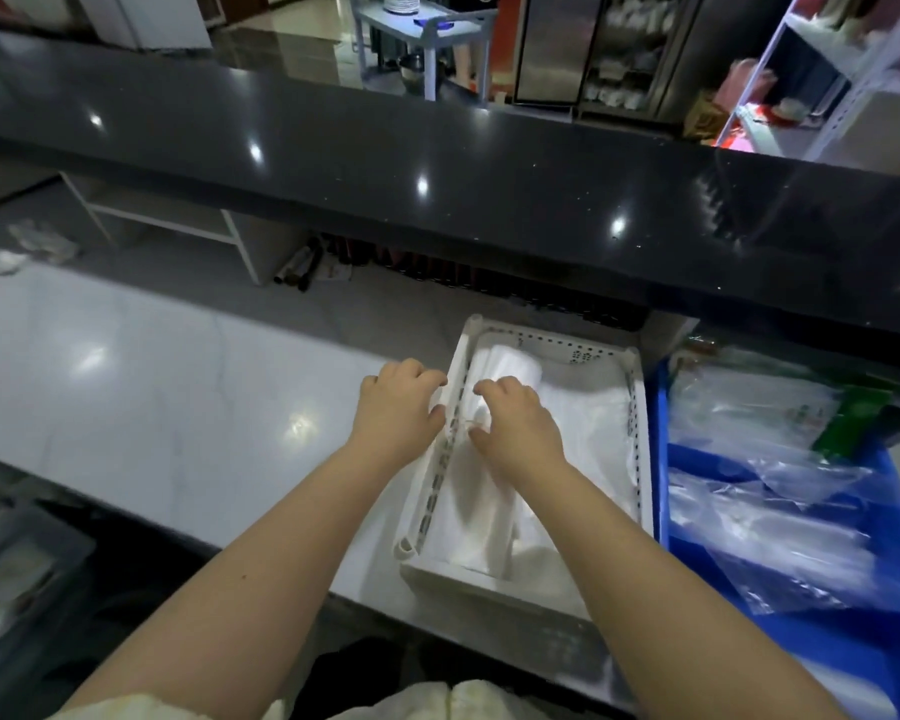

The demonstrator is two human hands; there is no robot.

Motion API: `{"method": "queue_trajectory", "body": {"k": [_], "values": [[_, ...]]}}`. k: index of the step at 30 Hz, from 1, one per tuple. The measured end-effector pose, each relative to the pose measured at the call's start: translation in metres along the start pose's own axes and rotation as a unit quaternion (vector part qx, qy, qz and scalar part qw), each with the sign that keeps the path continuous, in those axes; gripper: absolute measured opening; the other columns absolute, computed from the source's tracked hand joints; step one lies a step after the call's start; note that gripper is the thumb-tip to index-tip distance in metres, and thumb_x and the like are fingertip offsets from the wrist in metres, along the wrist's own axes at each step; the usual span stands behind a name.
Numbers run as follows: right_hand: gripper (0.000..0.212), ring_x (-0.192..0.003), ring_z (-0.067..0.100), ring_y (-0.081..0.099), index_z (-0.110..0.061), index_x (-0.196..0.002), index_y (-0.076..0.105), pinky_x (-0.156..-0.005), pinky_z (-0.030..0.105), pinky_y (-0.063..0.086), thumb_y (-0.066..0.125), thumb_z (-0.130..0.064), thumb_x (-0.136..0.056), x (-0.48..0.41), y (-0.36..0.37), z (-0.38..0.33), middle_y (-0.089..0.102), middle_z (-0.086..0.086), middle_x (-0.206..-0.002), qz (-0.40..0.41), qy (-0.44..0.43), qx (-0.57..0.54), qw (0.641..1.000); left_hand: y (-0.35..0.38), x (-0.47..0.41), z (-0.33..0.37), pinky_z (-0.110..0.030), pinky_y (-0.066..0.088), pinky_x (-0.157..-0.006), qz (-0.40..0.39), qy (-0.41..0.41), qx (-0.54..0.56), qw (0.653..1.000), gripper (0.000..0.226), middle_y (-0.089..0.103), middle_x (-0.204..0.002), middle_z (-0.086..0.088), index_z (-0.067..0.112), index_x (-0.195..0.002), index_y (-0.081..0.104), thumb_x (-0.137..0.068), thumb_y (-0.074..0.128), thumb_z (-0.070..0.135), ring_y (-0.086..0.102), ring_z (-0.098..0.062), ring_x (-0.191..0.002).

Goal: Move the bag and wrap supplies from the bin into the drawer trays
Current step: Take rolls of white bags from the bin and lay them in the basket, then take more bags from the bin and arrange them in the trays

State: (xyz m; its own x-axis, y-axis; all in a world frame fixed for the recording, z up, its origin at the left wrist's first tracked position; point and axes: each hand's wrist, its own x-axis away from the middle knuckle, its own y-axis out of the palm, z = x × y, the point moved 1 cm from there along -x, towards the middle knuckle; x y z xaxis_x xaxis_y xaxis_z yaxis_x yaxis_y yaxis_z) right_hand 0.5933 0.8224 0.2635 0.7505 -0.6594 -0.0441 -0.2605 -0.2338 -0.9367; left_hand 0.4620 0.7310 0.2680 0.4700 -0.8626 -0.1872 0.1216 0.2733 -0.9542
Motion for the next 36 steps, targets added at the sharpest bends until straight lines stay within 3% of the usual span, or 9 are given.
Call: {"method": "queue_trajectory", "body": {"k": [7, 13, 22, 28, 36], "values": [[0.026, -0.086, 0.030, 0.049, -0.012, -0.100, 0.057, -0.074, 0.038, 0.037, 0.060, -0.003, -0.076, -0.007, 0.022, -0.086, 0.056, 0.007, -0.091, 0.022, -0.210, 0.131, 0.969, -0.022, 0.053, -0.064, -0.037, 0.036, -0.084, -0.005, -0.116, -0.049, 0.992, 0.039, 0.059, -0.118, 0.001, 0.026, -0.120, 0.058, -0.081, 0.055, 0.020, 0.052, -0.024, -0.105], [0.028, -0.098, 0.029, 0.048, -0.017, -0.113, 0.055, -0.081, 0.037, 0.037, 0.053, -0.012, -0.086, -0.006, 0.059, -0.205, 0.056, 0.003, -0.107, -0.013, -0.319, 0.137, 0.938, -0.064, 0.142, -0.168, -0.039, 0.032, -0.091, 0.029, -0.253, -0.061, 0.965, 0.037, 0.056, -0.119, 0.001, 0.027, -0.120, 0.057, -0.084, 0.054, 0.023, 0.047, -0.024, -0.111], [0.025, -0.105, 0.034, 0.049, -0.015, -0.110, 0.056, -0.080, 0.040, 0.039, 0.056, -0.019, -0.085, 0.045, 0.173, -0.461, 0.057, 0.008, -0.108, -0.072, -0.463, 0.091, 0.879, -0.140, 0.337, -0.359, -0.040, 0.036, -0.089, 0.061, -0.432, -0.079, 0.896, 0.038, 0.056, -0.118, 0.000, 0.028, -0.122, 0.056, -0.084, 0.054, 0.029, 0.047, -0.025, -0.111], [0.035, -0.114, 0.031, 0.048, -0.019, -0.120, 0.055, -0.087, 0.043, 0.041, 0.057, -0.023, -0.086, 0.100, 0.271, -0.599, 0.057, 0.005, -0.120, -0.138, -0.510, 0.057, 0.847, -0.149, 0.444, -0.464, -0.043, 0.036, -0.096, 0.030, -0.515, -0.079, 0.853, 0.038, 0.054, -0.126, 0.001, 0.030, -0.124, 0.054, -0.086, 0.055, 0.032, 0.044, -0.025, -0.117], [0.034, -0.105, 0.029, 0.053, -0.019, -0.114, 0.060, -0.081, 0.041, 0.046, 0.065, -0.022, -0.080, 0.086, 0.340, -0.675, 0.061, 0.005, -0.114, -0.196, -0.491, 0.055, 0.847, -0.140, 0.494, -0.567, -0.041, 0.036, -0.090, 0.014, -0.559, -0.036, 0.828, 0.040, 0.056, -0.120, 0.001, 0.030, -0.124, 0.054, -0.084, 0.055, 0.033, 0.045, -0.023, -0.110]]}}
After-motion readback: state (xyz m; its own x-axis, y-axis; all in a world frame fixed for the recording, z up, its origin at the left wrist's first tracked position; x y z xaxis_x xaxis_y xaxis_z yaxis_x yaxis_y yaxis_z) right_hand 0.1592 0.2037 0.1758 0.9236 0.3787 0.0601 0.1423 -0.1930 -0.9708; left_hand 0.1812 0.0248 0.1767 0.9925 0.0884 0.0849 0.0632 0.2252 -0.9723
